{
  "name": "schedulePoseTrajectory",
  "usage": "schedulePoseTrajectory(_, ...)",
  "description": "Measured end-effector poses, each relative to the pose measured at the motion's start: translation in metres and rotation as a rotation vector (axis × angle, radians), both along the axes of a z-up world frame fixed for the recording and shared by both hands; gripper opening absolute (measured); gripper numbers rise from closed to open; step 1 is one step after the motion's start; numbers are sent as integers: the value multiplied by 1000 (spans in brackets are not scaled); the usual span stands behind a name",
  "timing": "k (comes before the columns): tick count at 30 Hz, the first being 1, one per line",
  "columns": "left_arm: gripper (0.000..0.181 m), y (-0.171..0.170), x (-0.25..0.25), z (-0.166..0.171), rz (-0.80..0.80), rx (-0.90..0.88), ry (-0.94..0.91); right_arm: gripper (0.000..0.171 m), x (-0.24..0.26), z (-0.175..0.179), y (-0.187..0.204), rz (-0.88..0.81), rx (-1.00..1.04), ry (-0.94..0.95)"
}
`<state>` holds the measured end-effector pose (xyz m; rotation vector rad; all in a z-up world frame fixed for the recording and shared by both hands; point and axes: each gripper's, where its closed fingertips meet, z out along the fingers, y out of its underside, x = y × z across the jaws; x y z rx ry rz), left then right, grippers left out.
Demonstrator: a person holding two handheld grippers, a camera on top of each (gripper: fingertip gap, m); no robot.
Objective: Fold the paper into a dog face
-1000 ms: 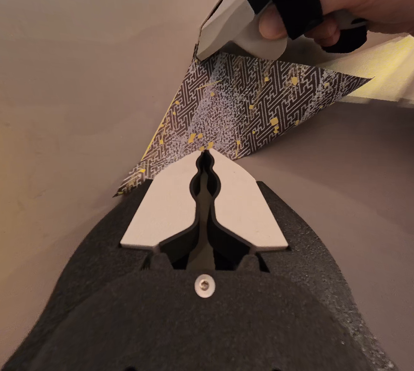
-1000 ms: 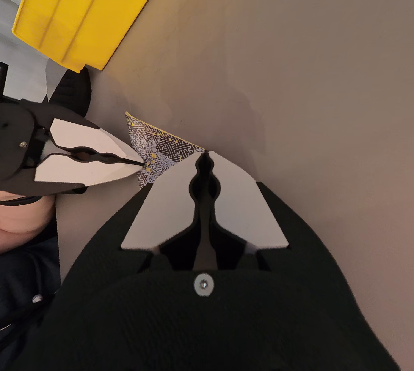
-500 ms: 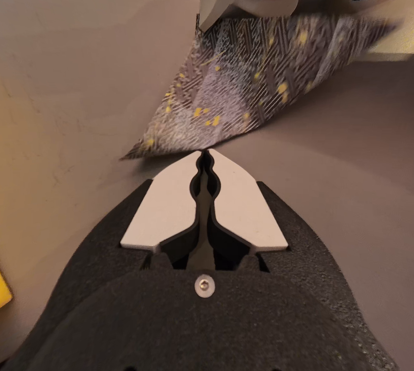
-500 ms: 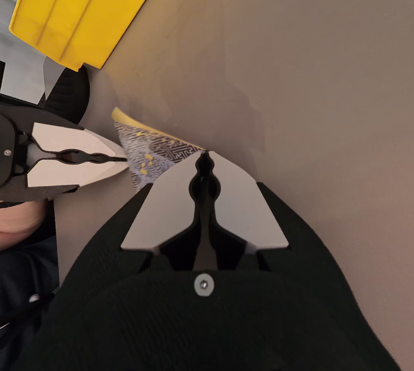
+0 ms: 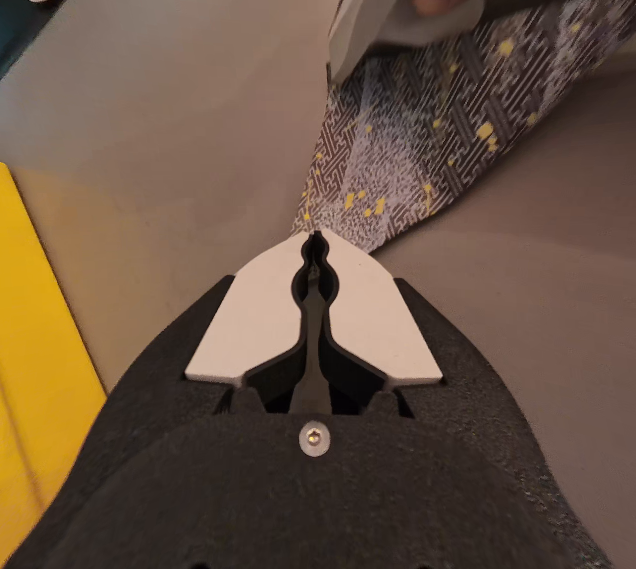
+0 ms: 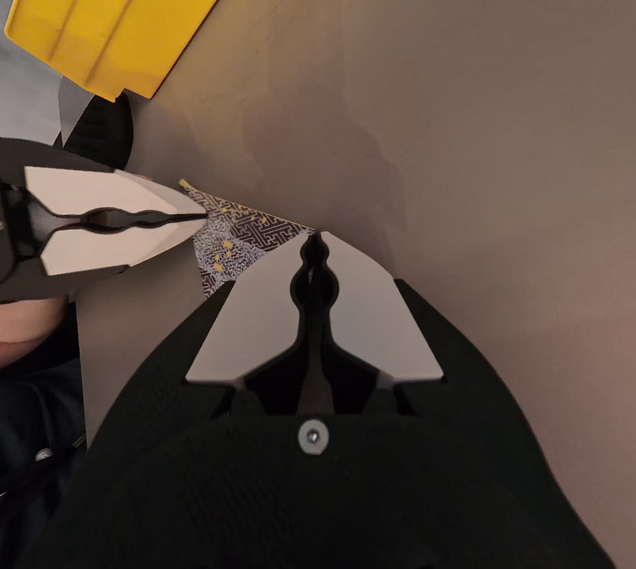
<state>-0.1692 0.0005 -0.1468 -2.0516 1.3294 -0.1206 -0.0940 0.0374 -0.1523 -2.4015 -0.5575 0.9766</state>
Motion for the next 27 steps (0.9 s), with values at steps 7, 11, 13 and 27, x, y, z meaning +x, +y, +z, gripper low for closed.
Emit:
schedulePoseTrajectory(7,0,-2,-12,-9,11,3,19,2,0,0,0,7,-1,-5)
schedulePoseTrajectory(11,0,-2,-17,-9,2,72,63,2,-1,0,-1,9,-2,-3)
schedulePoseTrajectory(13,0,-3,-21,-9,15,80,67,2,-1,0,-1,11,1,-5)
schedulePoseTrajectory(27,0,-6,-40,-10,84,62,-5,2,-1,0,-2,20,6,-10)
